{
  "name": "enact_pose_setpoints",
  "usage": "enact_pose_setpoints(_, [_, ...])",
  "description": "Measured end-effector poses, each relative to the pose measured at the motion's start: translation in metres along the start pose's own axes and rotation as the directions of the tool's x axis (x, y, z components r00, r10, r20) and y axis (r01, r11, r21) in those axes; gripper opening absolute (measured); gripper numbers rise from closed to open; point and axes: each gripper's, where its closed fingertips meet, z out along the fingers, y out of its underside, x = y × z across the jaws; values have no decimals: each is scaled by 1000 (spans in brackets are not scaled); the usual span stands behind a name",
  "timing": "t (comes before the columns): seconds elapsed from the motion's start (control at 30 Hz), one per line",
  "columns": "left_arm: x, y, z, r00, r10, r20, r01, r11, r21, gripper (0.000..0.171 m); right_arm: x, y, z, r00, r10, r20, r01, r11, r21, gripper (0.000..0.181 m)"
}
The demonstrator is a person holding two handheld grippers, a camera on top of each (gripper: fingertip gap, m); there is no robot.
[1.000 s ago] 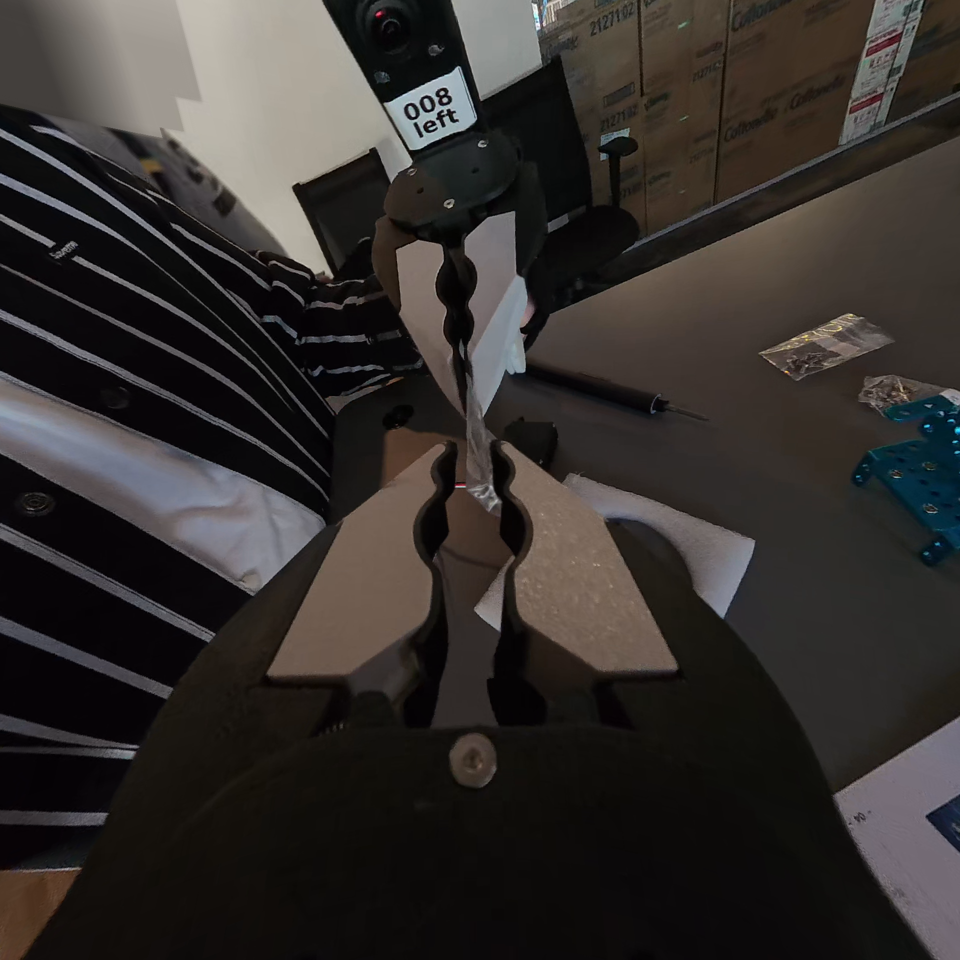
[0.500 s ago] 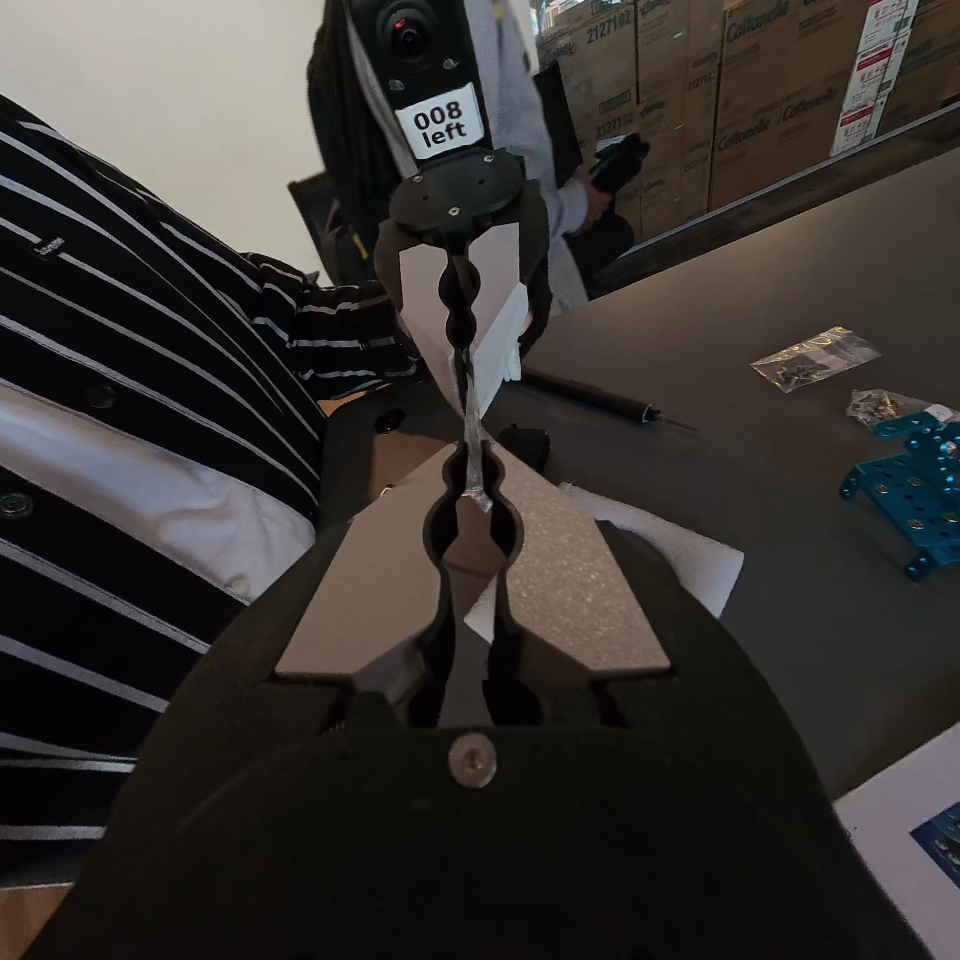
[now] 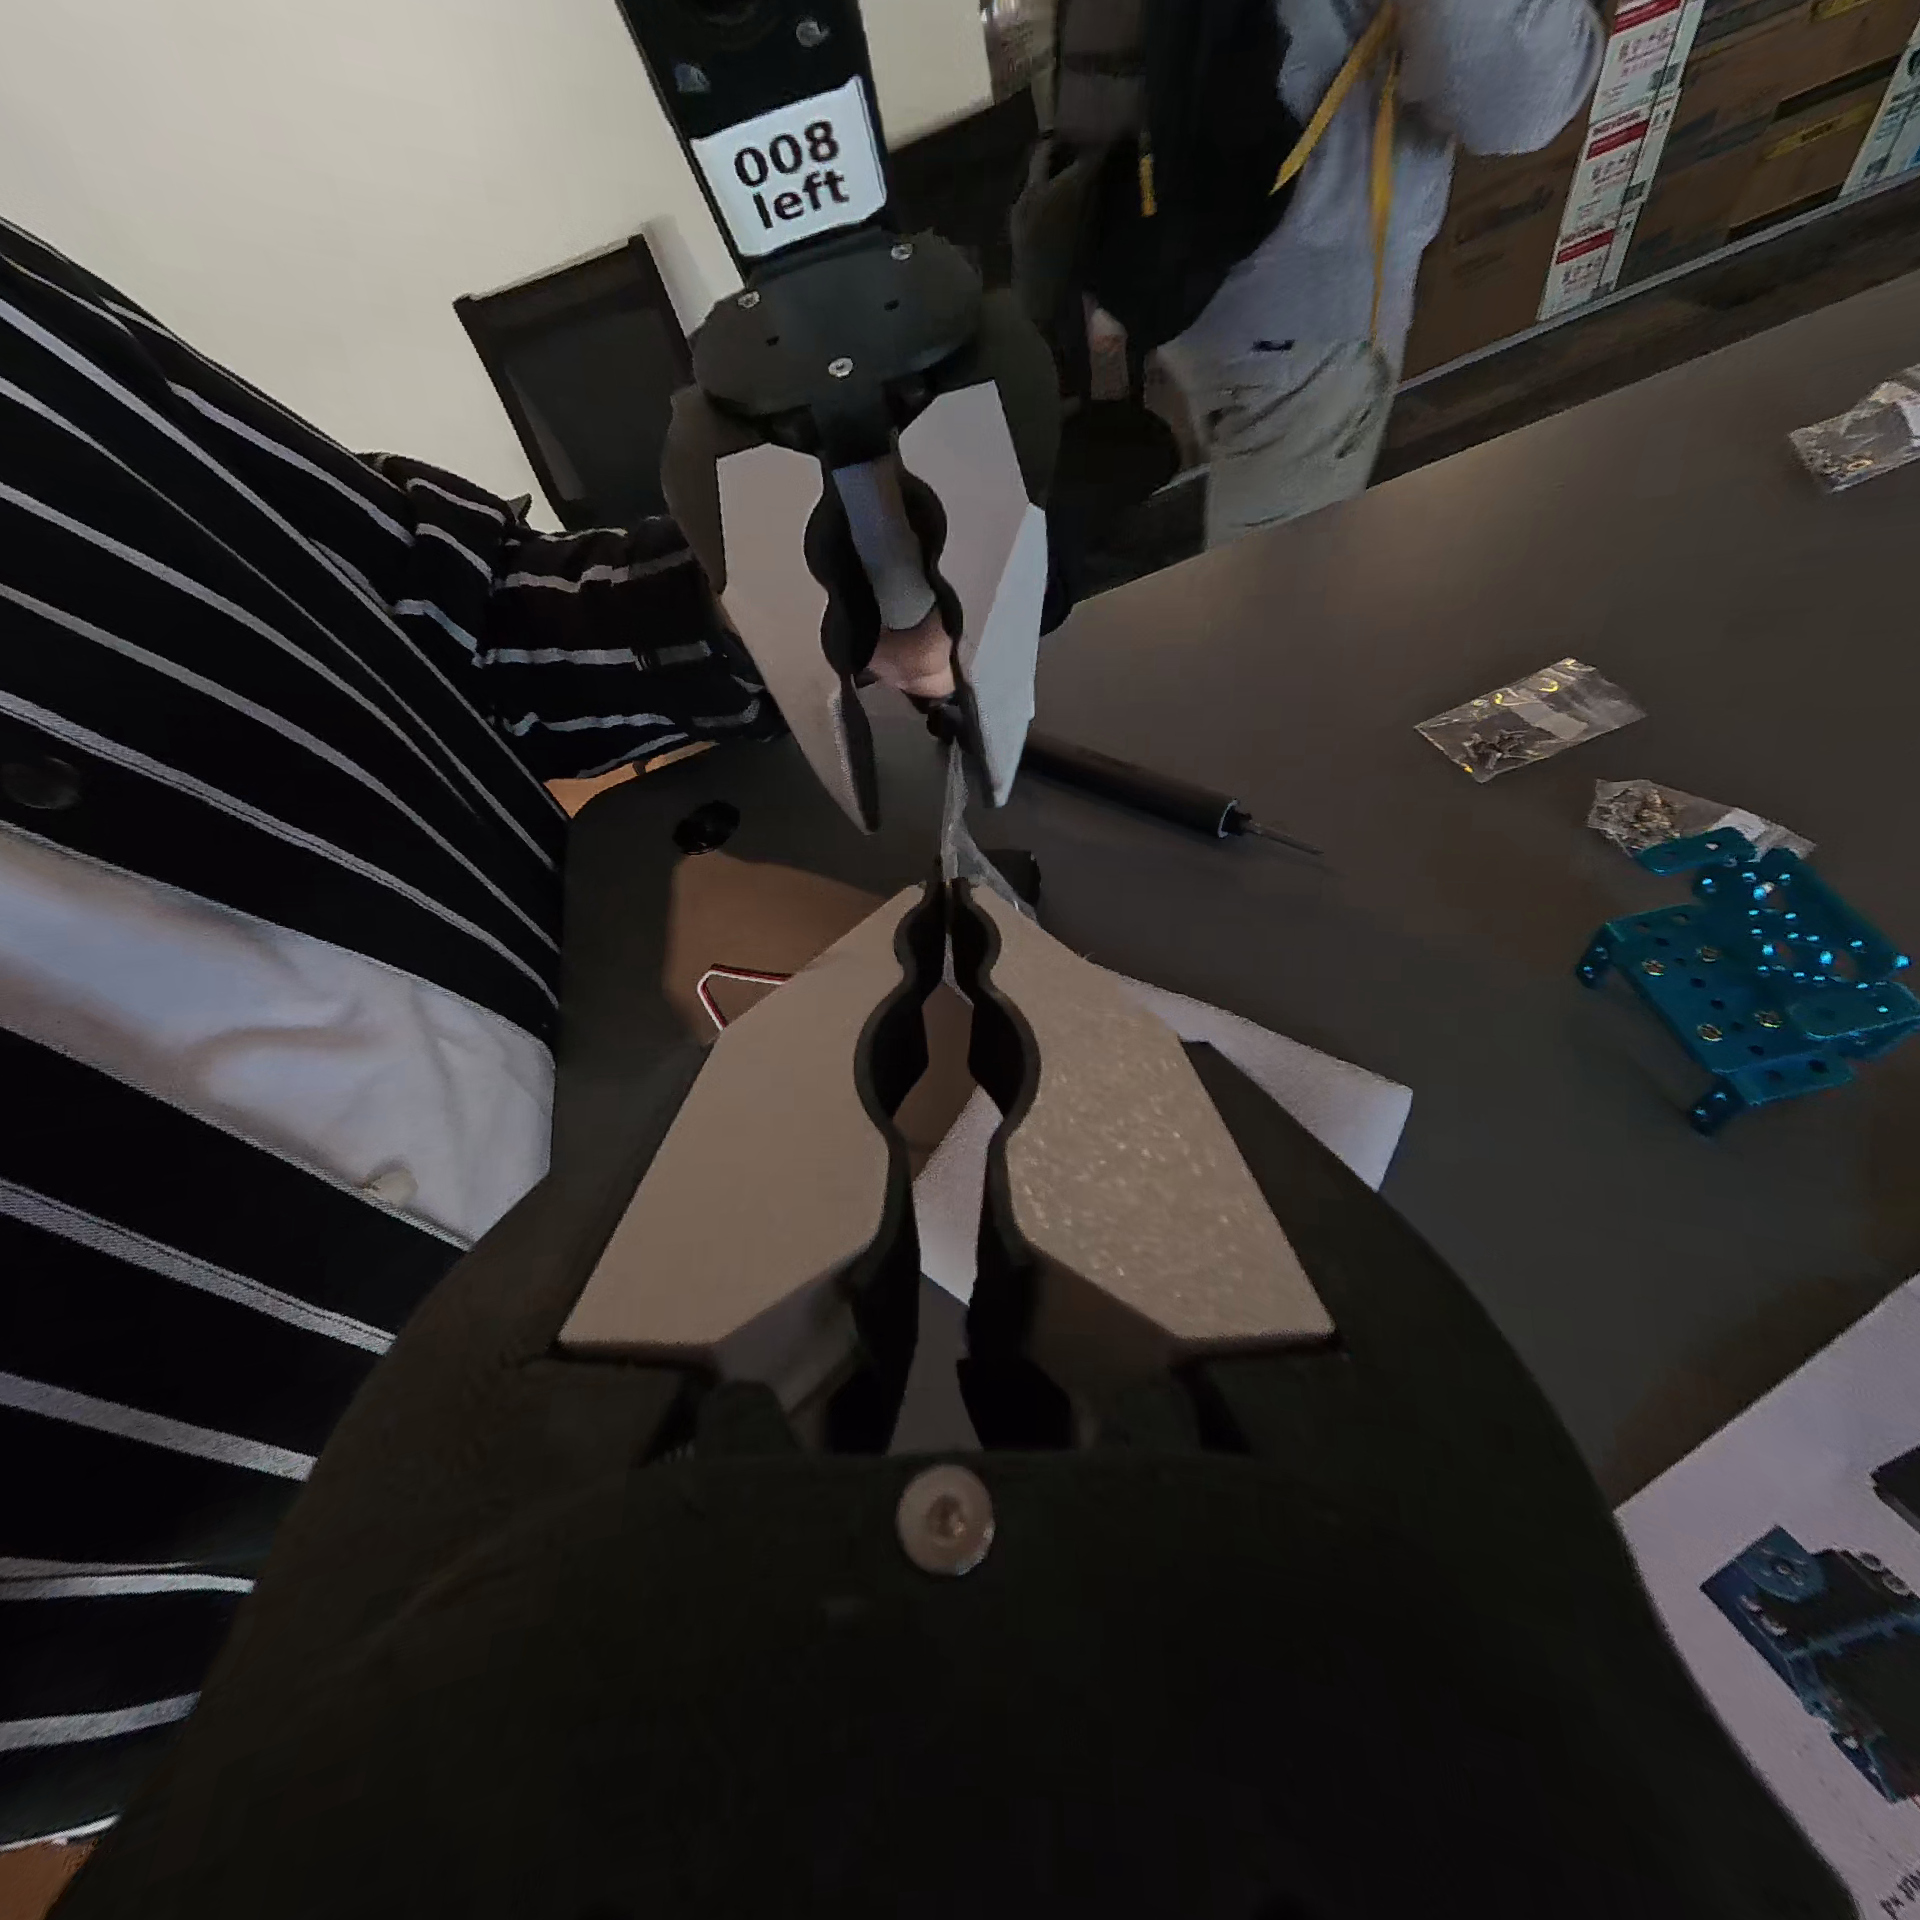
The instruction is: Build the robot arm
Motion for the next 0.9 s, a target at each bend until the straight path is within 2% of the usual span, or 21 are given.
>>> enact_pose_setpoints(0.2, [2,2,10,999,33,-26,-34,997,-63,1,-3,0,2,999,-30,-16,30,1000,-1,0])
enact_pose_setpoints(0.57, [3,8,14,998,33,-46,-38,991,-130,0,-2,4,1,999,5,-44,-5,1000,16,0])
enact_pose_setpoints(0.77, [3,5,12,998,-20,-67,13,994,-104,0,-4,0,3,998,11,-56,-8,999,51,6])
enact_pose_setpoints(0.8, [4,5,12,997,-22,-74,14,995,-102,0,-4,1,3,998,18,-58,-16,999,41,0])
enact_pose_setpoints(0.9, [6,4,13,996,-20,-86,12,996,-92,0,-6,1,2,998,-3,-67,5,999,39,0])
